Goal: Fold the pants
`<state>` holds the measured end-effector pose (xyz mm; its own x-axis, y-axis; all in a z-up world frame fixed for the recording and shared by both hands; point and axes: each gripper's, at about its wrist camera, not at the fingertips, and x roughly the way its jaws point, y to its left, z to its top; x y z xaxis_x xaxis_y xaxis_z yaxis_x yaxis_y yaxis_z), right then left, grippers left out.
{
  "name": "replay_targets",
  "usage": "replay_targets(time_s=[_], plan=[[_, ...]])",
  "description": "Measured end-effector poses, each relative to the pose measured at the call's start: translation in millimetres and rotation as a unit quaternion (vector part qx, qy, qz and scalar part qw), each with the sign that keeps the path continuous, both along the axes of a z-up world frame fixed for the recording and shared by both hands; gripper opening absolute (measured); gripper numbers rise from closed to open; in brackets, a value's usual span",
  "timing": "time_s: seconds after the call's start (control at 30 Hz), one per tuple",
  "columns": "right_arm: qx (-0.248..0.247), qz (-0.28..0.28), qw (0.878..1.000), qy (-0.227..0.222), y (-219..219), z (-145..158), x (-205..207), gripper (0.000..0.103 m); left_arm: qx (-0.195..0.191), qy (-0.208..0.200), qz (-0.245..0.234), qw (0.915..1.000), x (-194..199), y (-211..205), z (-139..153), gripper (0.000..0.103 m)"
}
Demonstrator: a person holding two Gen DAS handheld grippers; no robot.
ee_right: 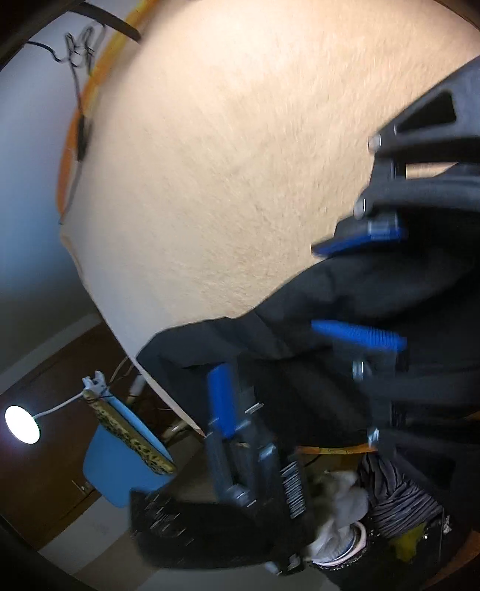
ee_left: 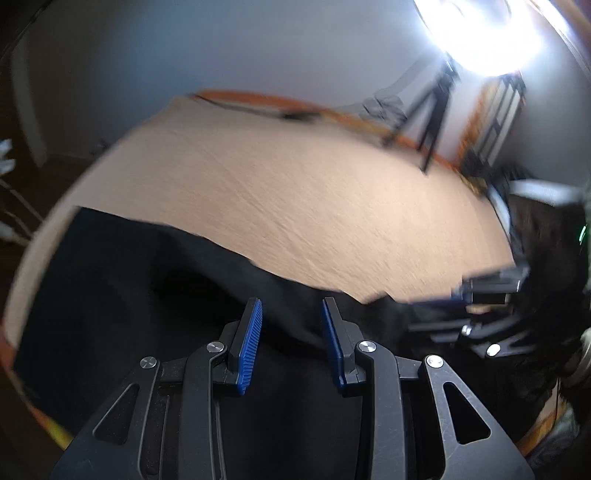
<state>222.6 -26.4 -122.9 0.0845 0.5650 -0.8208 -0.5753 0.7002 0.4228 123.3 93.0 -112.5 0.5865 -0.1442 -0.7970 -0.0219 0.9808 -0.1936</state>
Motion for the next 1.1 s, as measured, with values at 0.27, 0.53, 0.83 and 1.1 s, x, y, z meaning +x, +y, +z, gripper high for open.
replay_targets(time_s=[0.27, 0.53, 0.83, 1.1], plan=[[-0.031, 0.019, 0.995, -0.098, 9, 32, -26, 0.004, -0.026, -0.044, 0.112, 0.9924, -22, 85, 32, 0.031], [-0.197, -0.004, 0.955, -0.222, 24, 22, 10, 0.008, -0.016, -0.052, 0.158, 0.986, -32, 117, 40, 0.031], [-0.231, -0.048, 0.946, -0.222, 6, 15, 27, 0.038, -0.005, -0.067, 0.201, 0.9773, -60, 163, 53, 0.031], [-0.14, -0.102, 0.966, -0.191, -36, 65, -23, 0.041, -0.034, -0.034, 0.233, 0.9713, -82, 210, 32, 0.04]])
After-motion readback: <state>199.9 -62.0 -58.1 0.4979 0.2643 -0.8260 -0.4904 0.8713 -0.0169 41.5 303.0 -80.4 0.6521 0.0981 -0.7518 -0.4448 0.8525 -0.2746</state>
